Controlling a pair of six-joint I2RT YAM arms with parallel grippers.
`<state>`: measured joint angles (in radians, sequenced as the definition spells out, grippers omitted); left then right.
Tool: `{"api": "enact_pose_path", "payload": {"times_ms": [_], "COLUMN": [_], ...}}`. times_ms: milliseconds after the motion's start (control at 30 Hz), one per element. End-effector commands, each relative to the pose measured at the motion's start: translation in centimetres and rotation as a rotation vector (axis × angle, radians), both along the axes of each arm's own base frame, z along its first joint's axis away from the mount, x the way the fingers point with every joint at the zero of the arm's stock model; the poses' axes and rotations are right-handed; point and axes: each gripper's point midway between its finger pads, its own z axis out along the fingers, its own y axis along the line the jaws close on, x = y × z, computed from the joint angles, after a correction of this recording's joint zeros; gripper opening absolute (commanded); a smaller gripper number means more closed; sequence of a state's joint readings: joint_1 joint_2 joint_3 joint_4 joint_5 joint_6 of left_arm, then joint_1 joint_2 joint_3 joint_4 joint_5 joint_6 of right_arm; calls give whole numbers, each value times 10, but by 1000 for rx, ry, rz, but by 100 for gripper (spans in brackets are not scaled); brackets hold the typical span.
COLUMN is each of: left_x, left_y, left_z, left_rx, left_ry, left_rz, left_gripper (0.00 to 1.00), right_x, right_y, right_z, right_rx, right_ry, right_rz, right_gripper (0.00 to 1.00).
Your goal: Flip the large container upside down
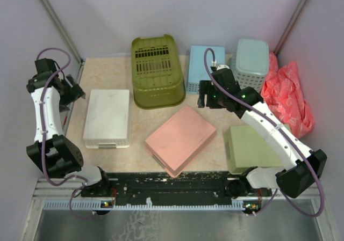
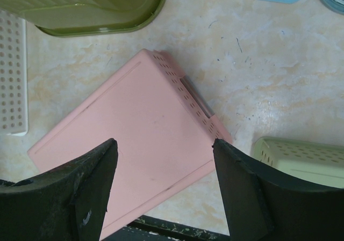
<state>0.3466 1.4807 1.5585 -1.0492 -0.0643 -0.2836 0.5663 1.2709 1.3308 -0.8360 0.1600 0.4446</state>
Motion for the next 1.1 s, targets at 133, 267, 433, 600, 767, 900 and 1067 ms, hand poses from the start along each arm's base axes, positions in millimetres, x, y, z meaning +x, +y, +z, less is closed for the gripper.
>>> {"api": "enact_pose_path", "payload": {"times_ms": [133, 267, 433, 600, 767, 900, 1067], "left_x": [7, -3, -44, -84, -99, -96, -91], "left_y": [-90, -175, -233, -250, -247, -248, -255], "left_z": [71, 71, 52, 23, 13, 21, 29], "left_rx": [150, 9, -106, -194, -195, -193, -210], "left_ry": [-167, -259, -319, -306, -284, -335, -379], "left_rz": [-208, -396, -546, -659, -686, -694, -723], "left_gripper": [93, 99, 100, 100, 100, 100, 100], "right_x": [18, 29, 38, 29, 21, 21, 18], "right_y": [-2, -25, -74, -90, -106, -121, -142], "right_z": [44, 57, 54, 25, 10, 23, 46], "right_rx": [20, 9, 91, 154, 98, 57, 27], "right_ry": [-122, -138, -96, -18, 14, -37, -133], "right_rz": [-30, -127, -313, -375, -450, -516, -601], "right_gripper": [75, 80, 85, 86, 87, 88, 88]}}
